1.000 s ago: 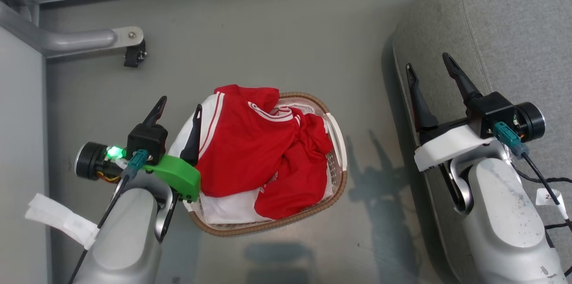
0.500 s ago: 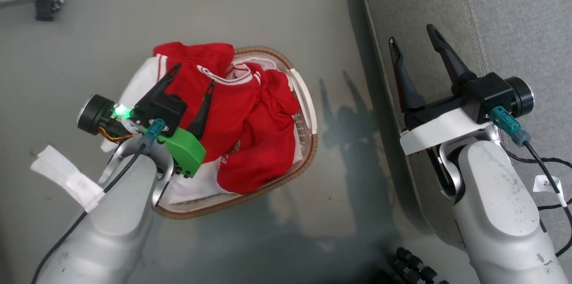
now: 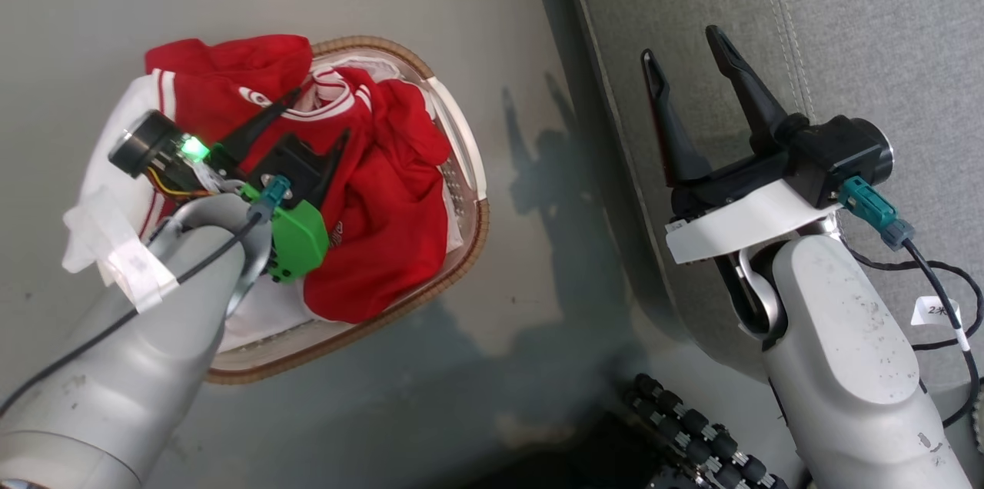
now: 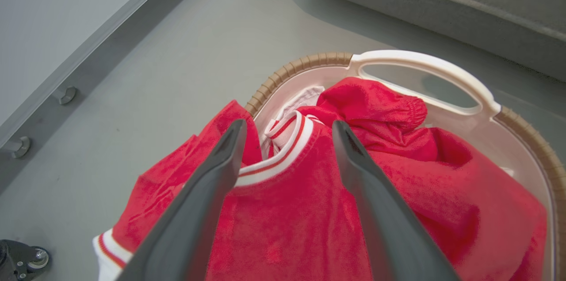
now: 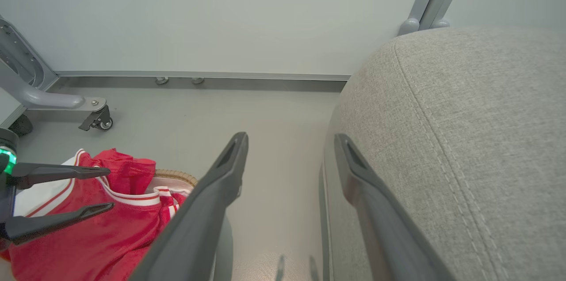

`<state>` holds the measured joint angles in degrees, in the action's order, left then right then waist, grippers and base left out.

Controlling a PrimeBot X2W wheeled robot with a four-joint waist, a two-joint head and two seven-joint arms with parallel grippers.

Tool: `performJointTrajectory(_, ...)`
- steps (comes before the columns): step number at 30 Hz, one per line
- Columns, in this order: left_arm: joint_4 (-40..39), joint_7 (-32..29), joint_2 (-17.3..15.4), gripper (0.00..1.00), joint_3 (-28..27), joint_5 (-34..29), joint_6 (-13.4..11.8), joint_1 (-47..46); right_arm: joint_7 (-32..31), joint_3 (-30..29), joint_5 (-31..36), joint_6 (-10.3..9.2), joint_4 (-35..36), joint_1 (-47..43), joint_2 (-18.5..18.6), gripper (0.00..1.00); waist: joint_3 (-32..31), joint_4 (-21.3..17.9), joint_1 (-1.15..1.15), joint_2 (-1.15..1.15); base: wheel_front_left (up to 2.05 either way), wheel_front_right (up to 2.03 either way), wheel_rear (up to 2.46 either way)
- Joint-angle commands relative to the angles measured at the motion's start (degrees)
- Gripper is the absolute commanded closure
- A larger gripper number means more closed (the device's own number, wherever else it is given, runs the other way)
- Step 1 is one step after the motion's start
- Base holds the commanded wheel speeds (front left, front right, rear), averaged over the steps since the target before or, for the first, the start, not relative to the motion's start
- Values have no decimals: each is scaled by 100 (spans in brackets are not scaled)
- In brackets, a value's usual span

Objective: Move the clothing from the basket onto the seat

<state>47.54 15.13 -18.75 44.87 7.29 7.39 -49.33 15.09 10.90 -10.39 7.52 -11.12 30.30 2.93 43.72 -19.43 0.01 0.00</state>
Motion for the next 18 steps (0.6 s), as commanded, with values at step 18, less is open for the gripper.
performJointTrajectory(18, 1808, -42, 131, 0, 955, 491, 15, -908, 12, 218, -229, -6, 95, 118, 6, 0, 766, -281, -1, 0, 0, 0, 0)
